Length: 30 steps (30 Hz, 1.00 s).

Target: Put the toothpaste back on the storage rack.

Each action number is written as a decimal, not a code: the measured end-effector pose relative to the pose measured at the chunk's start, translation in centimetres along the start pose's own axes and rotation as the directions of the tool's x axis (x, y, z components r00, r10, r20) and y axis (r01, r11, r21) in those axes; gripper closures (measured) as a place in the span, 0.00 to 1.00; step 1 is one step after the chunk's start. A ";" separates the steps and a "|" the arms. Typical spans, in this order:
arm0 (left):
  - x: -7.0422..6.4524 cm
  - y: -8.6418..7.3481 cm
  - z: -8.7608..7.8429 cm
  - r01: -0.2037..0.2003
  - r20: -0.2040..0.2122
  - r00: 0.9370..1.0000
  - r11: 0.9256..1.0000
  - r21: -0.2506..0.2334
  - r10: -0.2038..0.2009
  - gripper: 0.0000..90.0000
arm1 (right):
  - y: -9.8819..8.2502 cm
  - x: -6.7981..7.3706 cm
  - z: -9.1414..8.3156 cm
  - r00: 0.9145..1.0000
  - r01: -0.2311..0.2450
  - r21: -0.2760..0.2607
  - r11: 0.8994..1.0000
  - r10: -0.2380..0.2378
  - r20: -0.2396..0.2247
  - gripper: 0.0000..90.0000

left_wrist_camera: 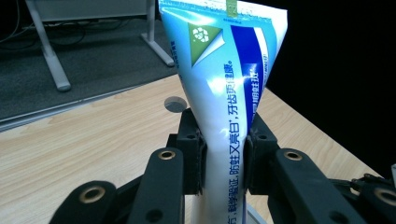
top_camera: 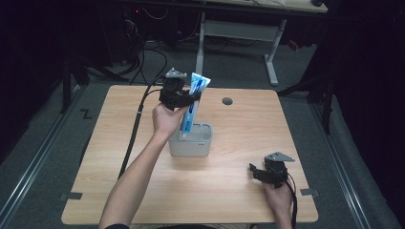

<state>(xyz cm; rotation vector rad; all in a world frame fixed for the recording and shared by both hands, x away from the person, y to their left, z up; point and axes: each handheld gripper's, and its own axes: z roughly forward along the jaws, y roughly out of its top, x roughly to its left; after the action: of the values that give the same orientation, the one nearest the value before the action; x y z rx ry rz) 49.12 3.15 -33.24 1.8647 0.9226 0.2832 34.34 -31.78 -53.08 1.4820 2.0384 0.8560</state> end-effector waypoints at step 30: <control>1.0 -2.4 2.6 0.018 -0.012 1.000 0.997 0.077 -0.017 0.79 | 0.0 0.0 0.0 1.000 -0.001 0.002 1.000 0.001 -0.002 0.33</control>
<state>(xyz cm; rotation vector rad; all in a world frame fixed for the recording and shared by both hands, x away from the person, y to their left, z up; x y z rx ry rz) 50.14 2.64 -36.69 1.9262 0.9694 0.2507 34.38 -31.76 -53.06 1.4841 2.0405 0.8574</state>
